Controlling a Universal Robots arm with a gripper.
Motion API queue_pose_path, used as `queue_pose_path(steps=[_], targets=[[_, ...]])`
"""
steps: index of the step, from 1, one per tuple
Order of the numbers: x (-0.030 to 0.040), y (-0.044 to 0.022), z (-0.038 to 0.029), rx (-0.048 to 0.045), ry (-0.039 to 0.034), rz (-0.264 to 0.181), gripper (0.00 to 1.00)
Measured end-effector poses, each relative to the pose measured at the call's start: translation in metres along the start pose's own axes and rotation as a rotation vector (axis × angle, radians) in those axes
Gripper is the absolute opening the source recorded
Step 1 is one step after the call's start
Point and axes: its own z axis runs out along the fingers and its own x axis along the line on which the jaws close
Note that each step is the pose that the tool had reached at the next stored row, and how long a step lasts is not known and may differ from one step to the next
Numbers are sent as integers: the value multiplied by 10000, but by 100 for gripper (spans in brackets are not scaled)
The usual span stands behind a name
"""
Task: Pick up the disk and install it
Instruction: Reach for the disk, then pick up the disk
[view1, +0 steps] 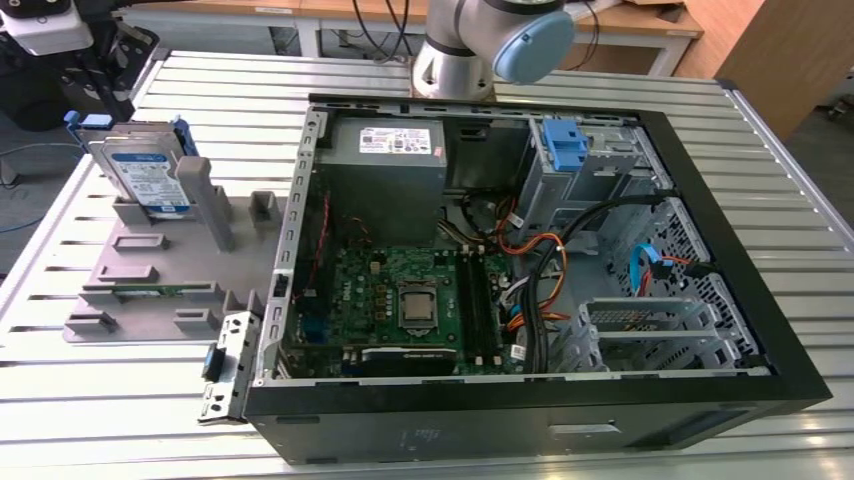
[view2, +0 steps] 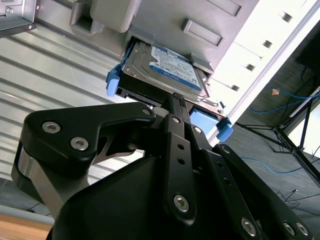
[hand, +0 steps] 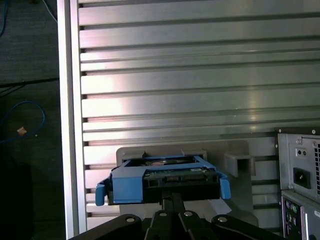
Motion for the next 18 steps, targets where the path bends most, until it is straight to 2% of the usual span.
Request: queue_pose_path(steps=[18], targets=[[0, 0, -3, 2, 4, -87, 11]])
